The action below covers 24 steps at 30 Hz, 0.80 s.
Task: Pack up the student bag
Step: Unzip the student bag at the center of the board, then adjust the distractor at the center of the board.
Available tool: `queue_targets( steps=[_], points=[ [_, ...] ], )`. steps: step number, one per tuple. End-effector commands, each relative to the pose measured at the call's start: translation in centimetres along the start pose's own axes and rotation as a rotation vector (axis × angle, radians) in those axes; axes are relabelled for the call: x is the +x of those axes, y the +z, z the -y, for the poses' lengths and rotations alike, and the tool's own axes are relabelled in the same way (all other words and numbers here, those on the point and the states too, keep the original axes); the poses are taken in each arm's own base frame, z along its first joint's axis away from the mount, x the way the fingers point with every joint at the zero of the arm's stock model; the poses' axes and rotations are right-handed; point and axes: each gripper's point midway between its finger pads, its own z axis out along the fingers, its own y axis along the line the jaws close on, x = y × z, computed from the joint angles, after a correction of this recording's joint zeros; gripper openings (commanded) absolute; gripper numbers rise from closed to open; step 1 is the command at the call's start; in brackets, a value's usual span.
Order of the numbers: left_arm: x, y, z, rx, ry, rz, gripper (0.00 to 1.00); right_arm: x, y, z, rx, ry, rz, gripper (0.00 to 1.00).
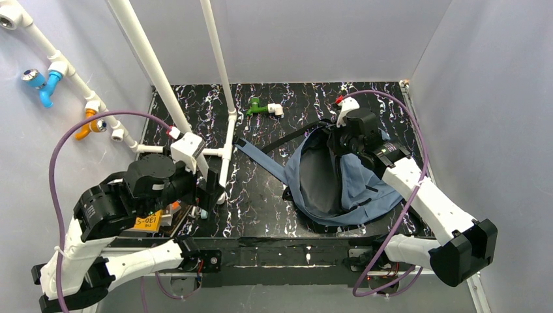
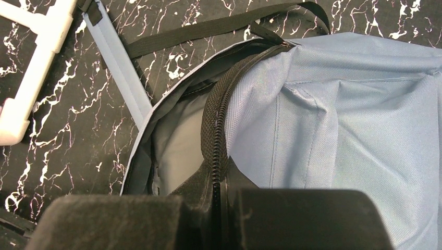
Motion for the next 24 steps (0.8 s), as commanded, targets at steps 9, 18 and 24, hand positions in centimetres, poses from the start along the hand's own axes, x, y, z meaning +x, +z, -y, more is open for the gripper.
queue_targets(
  steps=[9,18,24],
  points=[
    [-1.3,2.4,-7.2,-0.444,0.025,0.174,0.98,-1.3,-0.3,-0.8,-0.046,0.025,0.084,0.01],
    [-4.5,8.7,-2.7,-0.283,0.031,0.29,1.0,-1.8,-1.2,-0.9,-0.048,0.031,0.097,0.01],
    [-6.1,11.8,-1.1,-0.26,0.047,0.307,0.99,-1.6,-1.5,-0.9,-0.05,0.038,0.096,0.01]
  ],
)
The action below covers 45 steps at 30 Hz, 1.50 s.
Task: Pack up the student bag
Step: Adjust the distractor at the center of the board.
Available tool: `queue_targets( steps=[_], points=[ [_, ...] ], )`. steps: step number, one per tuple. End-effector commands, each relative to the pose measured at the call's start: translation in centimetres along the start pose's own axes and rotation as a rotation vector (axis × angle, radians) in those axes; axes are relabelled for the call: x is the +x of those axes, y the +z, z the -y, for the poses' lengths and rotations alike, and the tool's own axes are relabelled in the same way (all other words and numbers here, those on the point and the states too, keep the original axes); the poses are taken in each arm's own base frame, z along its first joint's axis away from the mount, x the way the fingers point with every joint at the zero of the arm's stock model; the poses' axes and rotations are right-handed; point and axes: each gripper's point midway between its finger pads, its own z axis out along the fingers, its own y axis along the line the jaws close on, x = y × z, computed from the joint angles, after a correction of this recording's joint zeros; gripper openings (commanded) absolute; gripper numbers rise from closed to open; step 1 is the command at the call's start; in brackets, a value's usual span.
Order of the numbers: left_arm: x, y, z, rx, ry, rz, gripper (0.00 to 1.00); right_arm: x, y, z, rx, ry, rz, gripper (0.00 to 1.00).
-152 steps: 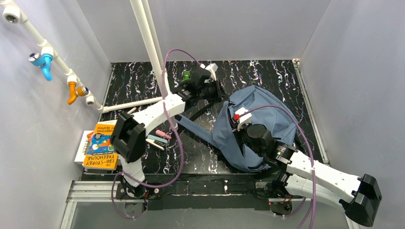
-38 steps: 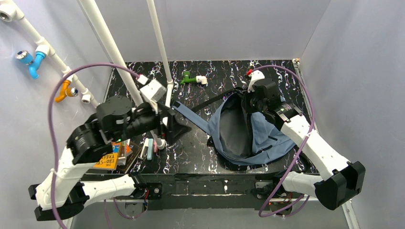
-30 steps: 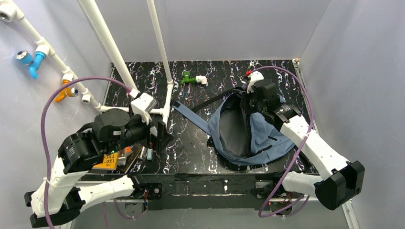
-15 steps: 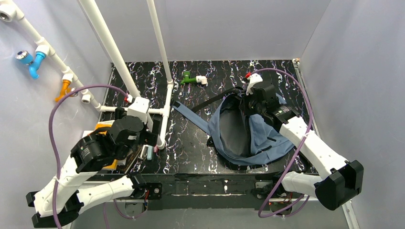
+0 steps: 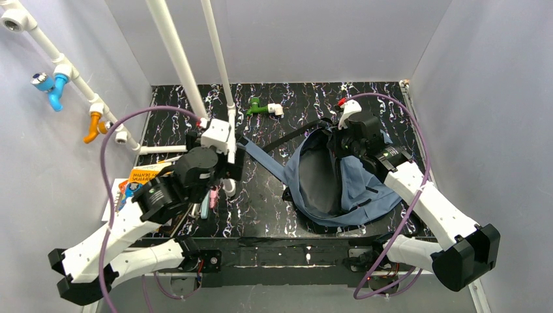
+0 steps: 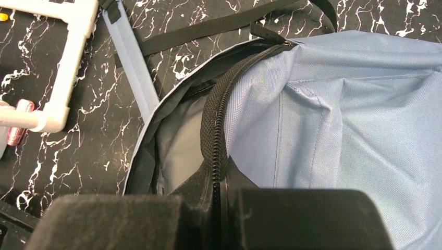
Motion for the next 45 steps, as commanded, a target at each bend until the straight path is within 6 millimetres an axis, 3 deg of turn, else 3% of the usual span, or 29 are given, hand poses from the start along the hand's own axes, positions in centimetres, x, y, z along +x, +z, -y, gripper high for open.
queue_targets(
  steps=[1,6,15,19,31,36,45],
  points=[
    [-2.7,2.3,3.0,0.065,-0.039,0.096,0.99,-1.9,-1.0,-0.7,-0.032,0.011,0.077,0.01],
    [-2.9,5.2,3.7,0.066,-0.076,0.098,0.99,-2.0,-1.1,-0.7,-0.033,0.01,0.077,0.01],
    [-2.7,11.8,2.4,0.048,-0.14,0.03,0.99,-1.7,-1.4,-0.5,-0.026,0.007,0.071,0.01],
    [-3.6,13.4,2.3,0.051,-0.137,0.032,0.99,-1.5,-1.2,-0.5,-0.023,0.005,0.065,0.01],
    [-3.6,17.5,3.1,0.069,-0.12,-0.03,0.99,-1.6,-1.1,-0.5,-0.026,0.002,0.063,0.01],
    [-3.9,15.3,4.1,0.15,-0.186,-0.07,0.99,-1.6,-1.2,-0.5,-0.023,0.001,0.061,0.01],
    [-4.9,6.6,6.4,0.415,-0.265,-0.095,0.99,-0.7,-0.2,-0.6,-0.034,-0.003,0.038,0.01]
  ],
)
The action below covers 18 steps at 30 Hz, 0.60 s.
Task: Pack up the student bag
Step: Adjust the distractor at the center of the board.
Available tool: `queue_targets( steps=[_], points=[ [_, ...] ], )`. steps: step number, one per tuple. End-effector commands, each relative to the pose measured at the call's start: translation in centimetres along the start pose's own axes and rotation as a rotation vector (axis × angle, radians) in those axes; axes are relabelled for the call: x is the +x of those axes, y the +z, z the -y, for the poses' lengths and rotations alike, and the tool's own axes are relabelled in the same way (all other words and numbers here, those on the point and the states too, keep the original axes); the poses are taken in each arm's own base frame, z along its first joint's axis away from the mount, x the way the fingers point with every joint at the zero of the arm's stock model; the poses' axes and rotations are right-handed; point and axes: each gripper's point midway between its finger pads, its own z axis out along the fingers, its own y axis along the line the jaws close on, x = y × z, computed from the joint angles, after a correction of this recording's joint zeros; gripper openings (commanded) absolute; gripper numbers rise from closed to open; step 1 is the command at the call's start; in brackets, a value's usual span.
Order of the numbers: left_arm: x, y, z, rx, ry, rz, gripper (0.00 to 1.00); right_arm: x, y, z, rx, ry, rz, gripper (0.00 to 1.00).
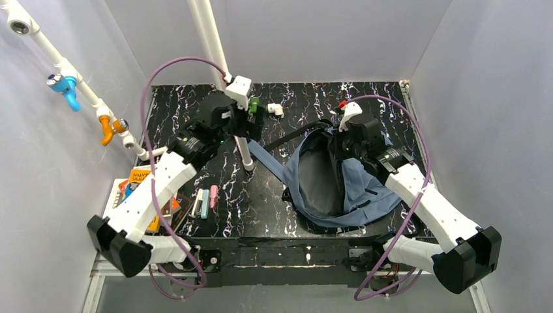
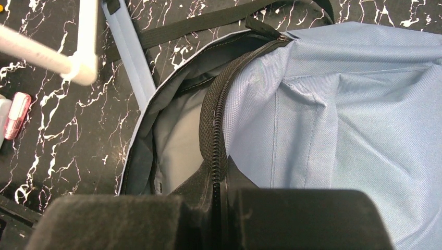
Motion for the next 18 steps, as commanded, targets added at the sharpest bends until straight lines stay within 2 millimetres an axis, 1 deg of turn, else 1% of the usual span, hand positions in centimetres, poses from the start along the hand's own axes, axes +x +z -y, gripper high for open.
queue_targets(
  steps=[1,3,4,7,14,16,18],
  points=[
    [0.4,-5.8,4.9,0.265,-0.206,-0.06,0.99,-1.3,0.2,-0.7,-0.039,-0.003,0.049,0.01],
    [0.7,-6.3,5.1,0.286,-0.186,-0.074,0.99,-1.3,0.3,-0.8,-0.043,-0.003,0.047,0.01],
    [1.0,-6.3,4.9,0.274,-0.185,-0.087,0.99,-1.3,0.4,-0.8,-0.044,-0.004,0.048,0.01],
    [1.7,-5.6,4.5,0.246,-0.184,-0.105,0.99,-1.3,0.4,-0.8,-0.044,-0.007,0.044,0.01],
    [4.1,-0.5,4.2,0.178,-0.185,-0.154,0.99,-1.6,-0.3,-0.6,-0.029,-0.016,0.052,0.01],
    [4.7,1.2,3.7,0.135,-0.186,-0.144,0.99,-1.6,-0.5,-0.3,-0.018,-0.019,0.058,0.01],
    [5.3,2.7,2.7,0.072,-0.171,-0.149,0.99,-1.6,-0.6,-0.3,-0.014,-0.019,0.062,0.01]
  ],
)
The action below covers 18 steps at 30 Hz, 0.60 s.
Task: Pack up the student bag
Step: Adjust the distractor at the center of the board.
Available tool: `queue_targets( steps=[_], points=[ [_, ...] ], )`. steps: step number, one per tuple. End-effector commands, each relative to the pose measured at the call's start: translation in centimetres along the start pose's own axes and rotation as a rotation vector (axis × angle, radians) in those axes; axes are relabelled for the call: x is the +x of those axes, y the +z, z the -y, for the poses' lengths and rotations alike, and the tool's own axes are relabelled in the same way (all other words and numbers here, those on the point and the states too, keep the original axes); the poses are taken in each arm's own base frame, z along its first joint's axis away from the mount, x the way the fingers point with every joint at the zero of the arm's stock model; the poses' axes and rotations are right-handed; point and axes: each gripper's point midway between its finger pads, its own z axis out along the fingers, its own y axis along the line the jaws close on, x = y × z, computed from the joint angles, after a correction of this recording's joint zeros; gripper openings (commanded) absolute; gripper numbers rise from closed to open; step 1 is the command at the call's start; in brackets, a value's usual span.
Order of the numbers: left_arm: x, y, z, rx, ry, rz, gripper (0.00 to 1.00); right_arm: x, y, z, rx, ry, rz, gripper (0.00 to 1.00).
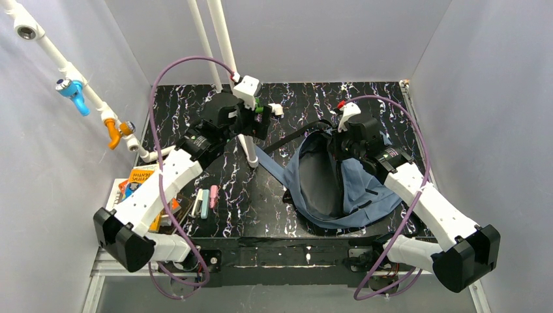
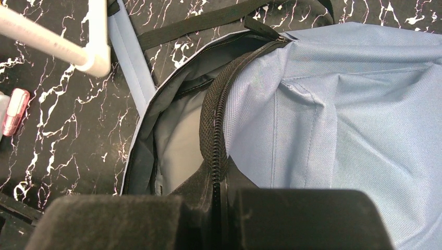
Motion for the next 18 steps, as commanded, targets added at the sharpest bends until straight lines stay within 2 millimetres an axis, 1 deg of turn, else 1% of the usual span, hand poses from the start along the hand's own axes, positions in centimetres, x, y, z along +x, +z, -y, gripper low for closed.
queue_targets(
  steps=[1,4,6,9,11,14,18],
  points=[
    [5.4,3.7,1.2,-0.011,-0.175,-0.157,0.99,-2.0,-1.0,-0.1,-0.004,-0.017,0.08,0.01],
    [5.4,5.2,0.3,-0.064,-0.148,-0.175,0.99,-2.0,-1.0,-0.1,-0.004,-0.02,0.078,0.01],
    [6.0,5.9,-0.9,-0.143,-0.137,-0.208,0.99,-1.9,-0.9,-0.1,-0.004,-0.021,0.079,0.01],
    [6.5,6.5,-2.6,-0.247,-0.15,-0.188,0.99,-1.9,-0.8,-0.1,-0.005,-0.022,0.079,0.01],
    [6.7,7.1,-2.9,-0.262,-0.157,-0.154,0.99,-1.8,-0.7,-0.1,-0.008,-0.021,0.079,0.01],
    [6.7,8.2,-2.7,-0.257,-0.175,-0.122,0.99,-1.6,-0.6,-0.1,-0.007,-0.022,0.072,0.01],
    [6.7,8.6,-3.1,-0.269,-0.183,-0.048,0.99,-1.6,-0.8,0.1,0.002,-0.029,0.073,0.01]
  ],
)
